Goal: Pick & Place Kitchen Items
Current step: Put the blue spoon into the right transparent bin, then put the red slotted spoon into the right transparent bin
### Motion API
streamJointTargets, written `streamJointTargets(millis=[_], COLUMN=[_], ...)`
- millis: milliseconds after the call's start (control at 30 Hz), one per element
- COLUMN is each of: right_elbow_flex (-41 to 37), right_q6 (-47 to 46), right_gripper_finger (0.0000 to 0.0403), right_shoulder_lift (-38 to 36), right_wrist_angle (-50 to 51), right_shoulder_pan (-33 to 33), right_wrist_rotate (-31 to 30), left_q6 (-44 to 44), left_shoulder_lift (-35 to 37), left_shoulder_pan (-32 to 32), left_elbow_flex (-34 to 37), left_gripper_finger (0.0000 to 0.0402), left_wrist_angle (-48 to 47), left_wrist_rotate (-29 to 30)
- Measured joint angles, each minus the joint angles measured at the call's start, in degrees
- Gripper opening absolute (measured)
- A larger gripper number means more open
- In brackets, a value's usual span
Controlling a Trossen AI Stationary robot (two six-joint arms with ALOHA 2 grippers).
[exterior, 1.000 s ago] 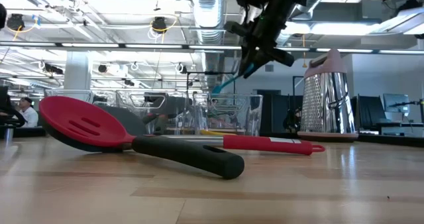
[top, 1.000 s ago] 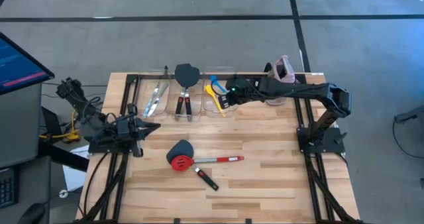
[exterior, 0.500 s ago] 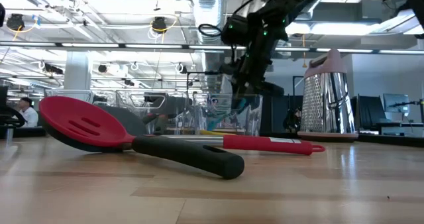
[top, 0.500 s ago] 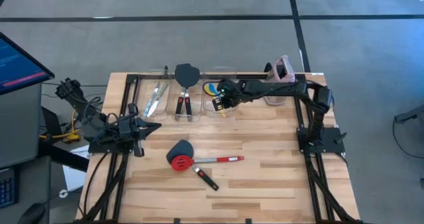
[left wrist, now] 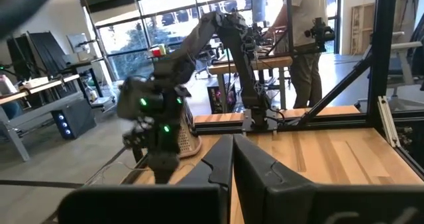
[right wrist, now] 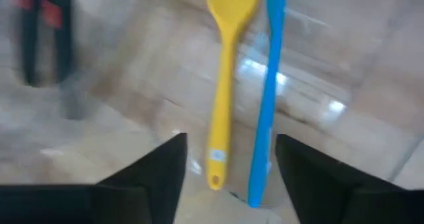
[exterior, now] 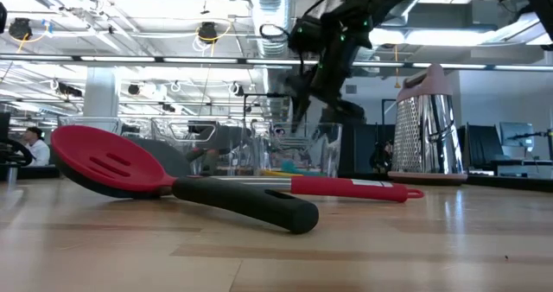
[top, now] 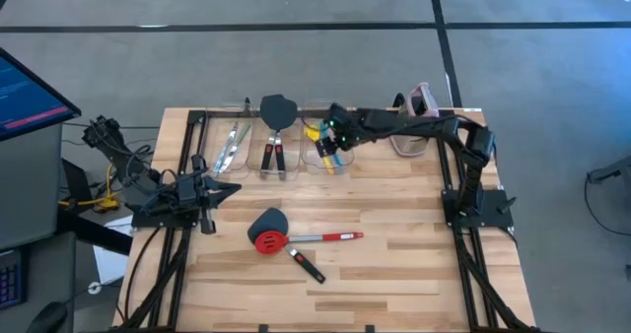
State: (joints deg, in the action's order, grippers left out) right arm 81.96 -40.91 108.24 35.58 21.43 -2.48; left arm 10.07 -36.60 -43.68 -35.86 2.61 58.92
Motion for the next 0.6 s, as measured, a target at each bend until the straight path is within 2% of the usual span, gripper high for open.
streamJointTargets(millis=[100,233,467,600], right_elbow_flex=[4.55,12.78,27.66,33.27], right_q6=[2.12,8.42,22.30,28.75], right_gripper_finger=[0.0249,0.0247,0.0202,0.0172], right_shoulder_lift=[-0.36,-0.53,-0.73,-0.74], right_wrist_angle=[1.56,6.15,12.84,16.63], right_shoulder_pan=[1.17,1.15,-4.45,-9.43], right_wrist_rotate=[3.75,7.94,8.91,8.89], left_q6=[0.00,0.00,0.00,0.00], left_shoulder_lift=[0.00,0.00,0.00,0.00], left_shoulder_pan=[0.00,0.00,0.00,0.00], left_elbow_flex=[0.00,0.00,0.00,0.00], left_gripper_finger=[0.0001,0.0001,0.0001,0.0001], left_wrist_angle=[0.02,0.01,0.00,-0.02], left_wrist_rotate=[0.04,0.04,0.02,0.00])
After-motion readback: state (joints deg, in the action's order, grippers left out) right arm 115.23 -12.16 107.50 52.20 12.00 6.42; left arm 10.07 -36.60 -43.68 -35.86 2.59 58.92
